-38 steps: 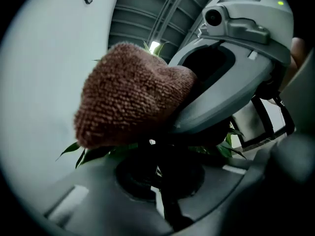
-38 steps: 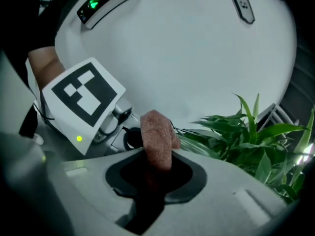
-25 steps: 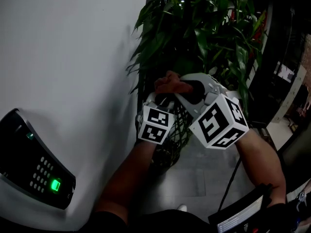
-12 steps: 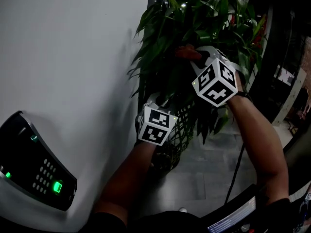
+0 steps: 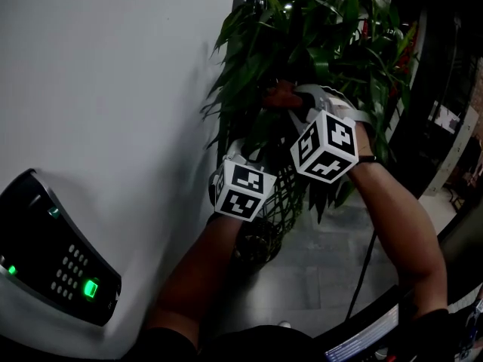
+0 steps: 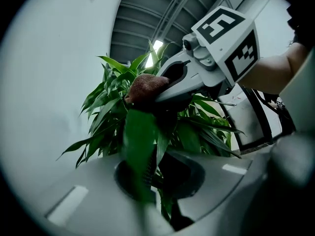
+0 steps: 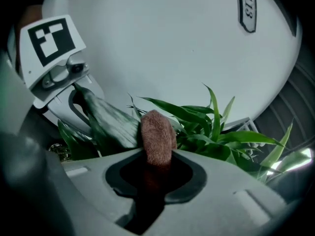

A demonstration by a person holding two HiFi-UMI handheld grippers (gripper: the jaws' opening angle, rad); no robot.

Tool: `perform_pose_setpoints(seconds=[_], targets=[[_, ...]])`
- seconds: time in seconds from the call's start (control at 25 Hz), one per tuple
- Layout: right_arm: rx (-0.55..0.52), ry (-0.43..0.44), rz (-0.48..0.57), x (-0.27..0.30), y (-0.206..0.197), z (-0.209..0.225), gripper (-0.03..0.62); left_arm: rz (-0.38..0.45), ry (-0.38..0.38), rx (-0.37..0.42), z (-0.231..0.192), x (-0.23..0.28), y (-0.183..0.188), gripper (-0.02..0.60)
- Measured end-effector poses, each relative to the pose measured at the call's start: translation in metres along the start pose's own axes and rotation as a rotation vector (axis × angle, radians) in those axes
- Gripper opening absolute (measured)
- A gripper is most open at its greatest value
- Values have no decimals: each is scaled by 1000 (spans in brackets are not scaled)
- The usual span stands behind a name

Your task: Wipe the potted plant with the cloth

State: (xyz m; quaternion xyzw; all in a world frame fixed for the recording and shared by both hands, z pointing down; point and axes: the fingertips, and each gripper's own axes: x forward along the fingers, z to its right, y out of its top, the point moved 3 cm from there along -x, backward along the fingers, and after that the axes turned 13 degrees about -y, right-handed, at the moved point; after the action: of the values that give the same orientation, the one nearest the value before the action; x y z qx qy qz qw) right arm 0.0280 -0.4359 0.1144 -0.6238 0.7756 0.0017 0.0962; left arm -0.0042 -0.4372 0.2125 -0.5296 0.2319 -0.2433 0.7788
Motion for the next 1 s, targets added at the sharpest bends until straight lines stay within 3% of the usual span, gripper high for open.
perform_pose_setpoints(seconds=[0.36,1.0], targets=[[19,94,24,-14,10,-34,63,4,-4,0,5,0,-1,18],[161,289,110,-57,45,-73,63,15,24,-59,8,-13,-19,18]])
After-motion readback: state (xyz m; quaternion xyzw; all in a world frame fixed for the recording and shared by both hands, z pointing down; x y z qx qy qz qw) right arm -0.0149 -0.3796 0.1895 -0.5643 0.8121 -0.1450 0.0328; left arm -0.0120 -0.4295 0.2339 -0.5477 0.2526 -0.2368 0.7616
